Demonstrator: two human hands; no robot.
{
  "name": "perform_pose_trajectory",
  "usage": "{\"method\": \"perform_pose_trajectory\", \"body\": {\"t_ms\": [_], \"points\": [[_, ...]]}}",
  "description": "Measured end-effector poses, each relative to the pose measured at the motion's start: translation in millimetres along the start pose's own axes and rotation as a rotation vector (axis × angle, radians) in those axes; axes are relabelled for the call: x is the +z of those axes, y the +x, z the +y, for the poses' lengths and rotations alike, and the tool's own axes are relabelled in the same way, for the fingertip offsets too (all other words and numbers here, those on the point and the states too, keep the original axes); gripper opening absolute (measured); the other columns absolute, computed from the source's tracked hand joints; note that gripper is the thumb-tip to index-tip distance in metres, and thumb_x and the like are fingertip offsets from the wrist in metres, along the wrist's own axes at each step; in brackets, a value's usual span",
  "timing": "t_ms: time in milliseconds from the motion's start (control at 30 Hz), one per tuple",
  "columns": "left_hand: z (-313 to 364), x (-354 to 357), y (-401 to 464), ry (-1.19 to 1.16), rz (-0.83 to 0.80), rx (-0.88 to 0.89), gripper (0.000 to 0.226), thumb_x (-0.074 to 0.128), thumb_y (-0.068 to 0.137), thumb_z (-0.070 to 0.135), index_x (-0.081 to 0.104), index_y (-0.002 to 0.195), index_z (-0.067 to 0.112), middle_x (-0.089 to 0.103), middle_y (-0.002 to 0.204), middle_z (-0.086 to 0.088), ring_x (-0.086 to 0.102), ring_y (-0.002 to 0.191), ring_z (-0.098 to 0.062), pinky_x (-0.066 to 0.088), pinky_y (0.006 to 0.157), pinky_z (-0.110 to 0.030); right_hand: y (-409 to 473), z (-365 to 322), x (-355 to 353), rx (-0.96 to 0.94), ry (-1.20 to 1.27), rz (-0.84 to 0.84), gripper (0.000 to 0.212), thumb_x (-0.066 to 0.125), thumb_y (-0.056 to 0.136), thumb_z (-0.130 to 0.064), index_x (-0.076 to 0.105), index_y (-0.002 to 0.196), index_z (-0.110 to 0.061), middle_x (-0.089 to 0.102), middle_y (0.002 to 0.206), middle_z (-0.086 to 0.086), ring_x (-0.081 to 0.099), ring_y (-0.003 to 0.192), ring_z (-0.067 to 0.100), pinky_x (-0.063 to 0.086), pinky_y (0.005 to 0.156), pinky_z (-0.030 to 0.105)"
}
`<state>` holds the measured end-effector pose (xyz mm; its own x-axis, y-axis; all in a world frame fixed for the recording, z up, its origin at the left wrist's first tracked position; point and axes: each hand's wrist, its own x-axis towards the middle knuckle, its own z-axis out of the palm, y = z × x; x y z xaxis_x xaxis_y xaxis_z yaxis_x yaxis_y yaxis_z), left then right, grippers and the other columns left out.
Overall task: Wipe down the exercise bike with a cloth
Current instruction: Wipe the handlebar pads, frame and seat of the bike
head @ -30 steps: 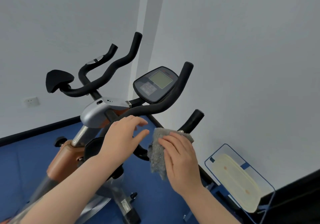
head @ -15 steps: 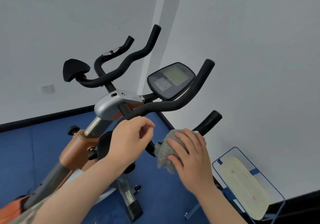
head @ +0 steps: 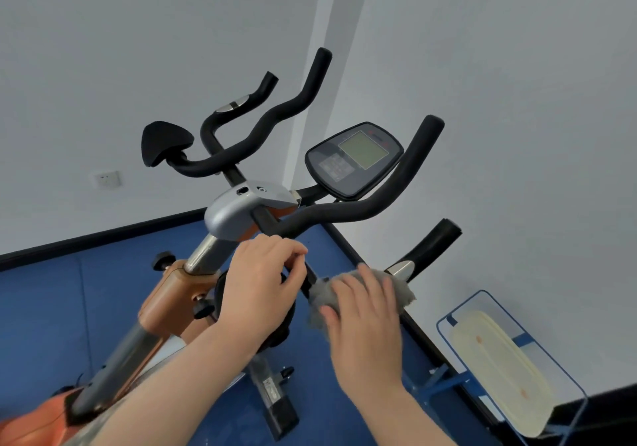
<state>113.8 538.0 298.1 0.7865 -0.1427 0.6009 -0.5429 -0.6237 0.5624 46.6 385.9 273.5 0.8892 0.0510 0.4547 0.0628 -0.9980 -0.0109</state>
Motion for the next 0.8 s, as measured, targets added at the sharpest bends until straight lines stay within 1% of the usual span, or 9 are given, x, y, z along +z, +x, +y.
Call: {"method": "perform_pose_trajectory", "body": {"t_ms": [100, 200, 267, 400, 467, 533, 600, 700, 800], "points": [[-2.2, 3.5, -0.6, 0.040, 0.035, 0.004, 0.009, 0.070, 0.083, 0.011, 0.069, 0.086, 0.019, 0.060, 0.073, 0.013, 0.054, 0.072, -0.011, 0.039, 0.074, -0.028, 17.6, -9.5, -5.2, -0.021, -0.054, -0.066, 0.035, 0.050, 0.093, -0.036, 0.067, 0.114, -0.014, 0.070, 0.101, -0.002, 0.065, 0.100, 0.018, 0.038, 0.109, 0.040], [-2.9, 2.3, -1.9, 0.024, 0.033, 0.004, 0.009, 0.071, 0.083, 0.013, 0.069, 0.085, 0.022, 0.058, 0.070, 0.016, 0.050, 0.069, -0.006, 0.033, 0.070, -0.022, 10.2, 3.1, -10.9, -0.128, -0.082, -0.101, 0.044, 0.040, 0.095, -0.037, 0.063, 0.123, -0.014, 0.068, 0.106, -0.005, 0.064, 0.100, 0.016, 0.034, 0.109, 0.041], [-2.9, 1.1, -1.4, 0.014, 0.017, 0.004, 0.009, 0.071, 0.083, 0.015, 0.068, 0.085, 0.024, 0.056, 0.068, 0.016, 0.049, 0.067, -0.004, 0.035, 0.068, -0.024, 8.9, 4.4, -9.4, -0.152, -0.117, -0.074, 0.045, 0.040, 0.094, -0.037, 0.064, 0.124, -0.014, 0.068, 0.105, -0.005, 0.064, 0.098, 0.016, 0.035, 0.107, 0.041], [-3.7, 0.6, -1.1, 0.001, 0.015, -0.002, 0.009, 0.071, 0.083, 0.015, 0.069, 0.085, 0.023, 0.056, 0.068, 0.016, 0.051, 0.067, -0.005, 0.038, 0.067, -0.025, 25.8, -12.9, -3.7, -0.072, -0.176, -0.063, 0.045, 0.040, 0.095, -0.039, 0.070, 0.112, -0.011, 0.071, 0.087, -0.003, 0.067, 0.078, 0.017, 0.052, 0.091, 0.036], [-3.8, -0.1, -3.3, -0.012, 0.021, -0.004, 0.010, 0.072, 0.082, 0.013, 0.070, 0.085, 0.022, 0.056, 0.068, 0.016, 0.051, 0.067, -0.006, 0.036, 0.070, -0.024, 25.0, -0.6, -6.4, -0.194, -0.179, -0.082, 0.048, 0.036, 0.096, -0.039, 0.068, 0.117, -0.010, 0.069, 0.085, -0.004, 0.065, 0.076, 0.017, 0.052, 0.087, 0.034], [-4.2, -0.9, -5.0, -0.019, 0.020, 0.006, 0.011, 0.073, 0.082, 0.011, 0.070, 0.085, 0.021, 0.057, 0.068, 0.015, 0.052, 0.067, -0.007, 0.036, 0.073, -0.025, 21.2, 16.3, -11.7, -0.303, -0.184, -0.103, 0.049, 0.036, 0.097, -0.040, 0.064, 0.123, -0.011, 0.065, 0.086, -0.006, 0.062, 0.079, 0.017, 0.049, 0.091, 0.034], [-4.1, -1.9, -5.1, -0.011, 0.034, 0.005, 0.011, 0.073, 0.082, 0.010, 0.070, 0.085, 0.021, 0.057, 0.068, 0.015, 0.052, 0.067, -0.008, 0.038, 0.073, -0.028, 22.9, 13.7, -13.4, -0.281, -0.237, -0.089, 0.046, 0.036, 0.097, -0.041, 0.066, 0.116, -0.012, 0.062, 0.079, -0.005, 0.060, 0.073, 0.017, 0.050, 0.084, 0.034], [-3.7, -0.9, -2.3, 0.005, 0.042, -0.009, 0.010, 0.074, 0.082, 0.012, 0.071, 0.085, 0.021, 0.059, 0.069, 0.014, 0.054, 0.069, -0.008, 0.042, 0.070, -0.031, 46.5, -17.3, -6.8, -0.136, -0.271, -0.114, 0.042, 0.026, 0.098, -0.037, 0.063, 0.090, -0.018, 0.060, 0.067, -0.005, 0.058, 0.059, 0.017, 0.045, 0.063, 0.032], [-3.3, -0.4, -2.8, -0.009, 0.037, -0.012, 0.010, 0.073, 0.081, 0.013, 0.070, 0.085, 0.022, 0.058, 0.069, 0.016, 0.053, 0.069, -0.006, 0.041, 0.069, -0.029, 47.3, -20.3, -6.4, -0.100, -0.222, -0.181, 0.048, 0.015, 0.099, -0.038, 0.060, 0.094, -0.020, 0.062, 0.071, -0.006, 0.060, 0.062, 0.018, 0.041, 0.065, 0.032]]}}
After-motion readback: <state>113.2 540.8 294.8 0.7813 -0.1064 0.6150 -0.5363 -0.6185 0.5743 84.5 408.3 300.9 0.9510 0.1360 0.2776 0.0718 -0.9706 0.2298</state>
